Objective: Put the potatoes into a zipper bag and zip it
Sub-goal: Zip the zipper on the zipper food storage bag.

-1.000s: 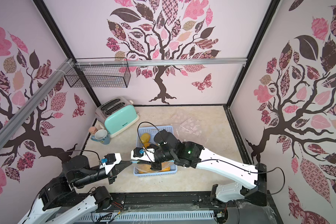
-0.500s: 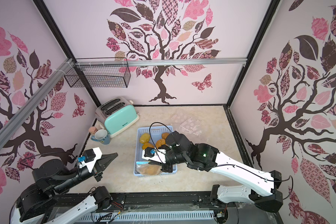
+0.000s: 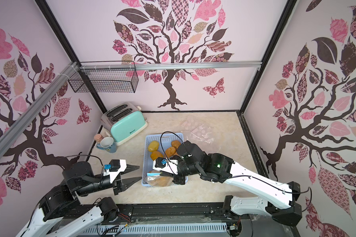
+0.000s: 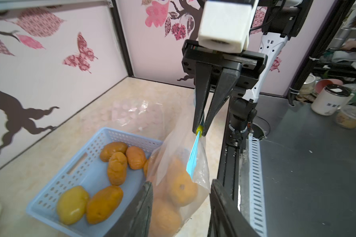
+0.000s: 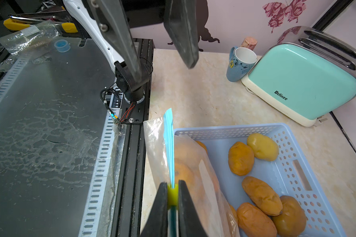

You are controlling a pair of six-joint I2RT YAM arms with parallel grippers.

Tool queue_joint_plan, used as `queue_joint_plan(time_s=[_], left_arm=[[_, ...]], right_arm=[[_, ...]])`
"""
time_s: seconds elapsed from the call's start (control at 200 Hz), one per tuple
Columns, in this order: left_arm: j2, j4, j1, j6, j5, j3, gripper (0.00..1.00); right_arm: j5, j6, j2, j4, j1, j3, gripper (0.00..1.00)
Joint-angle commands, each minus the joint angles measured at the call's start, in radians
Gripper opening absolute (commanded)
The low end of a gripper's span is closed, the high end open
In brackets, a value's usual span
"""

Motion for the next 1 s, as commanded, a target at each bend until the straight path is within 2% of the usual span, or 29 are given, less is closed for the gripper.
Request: queue_joint_plan(time_s=[0.0,0.255,0.415,0.805,0.996], left_arm=[[0.018,0.074,0.001,-0.038,0.078,-0.045,0.49],[0.062,0.146,-0.012,-0.08,0.087,-0.101,0.48],[0.099,0.186,-0.03,-0.095,0.122,-0.109,0.43],[0.142,0.209,-0.045,-0.112,0.089,-0.105,0.28],[0.149,0.216,-0.046,-0.122,0.092,-0.102,0.09]], right_arm=[[-0.023,0.011,-0.005,0.011,-0.002,0.008,0.05],[-0.031,0.011,0.009,0.021,-0.002,0.006,0.05],[-0.037,0.014,0.015,0.031,-0.001,0.007,0.05],[-0.038,0.005,0.019,0.02,-0.001,0.01,0.05],[-0.039,0.004,0.02,0.023,-0.001,0.009,0.05]])
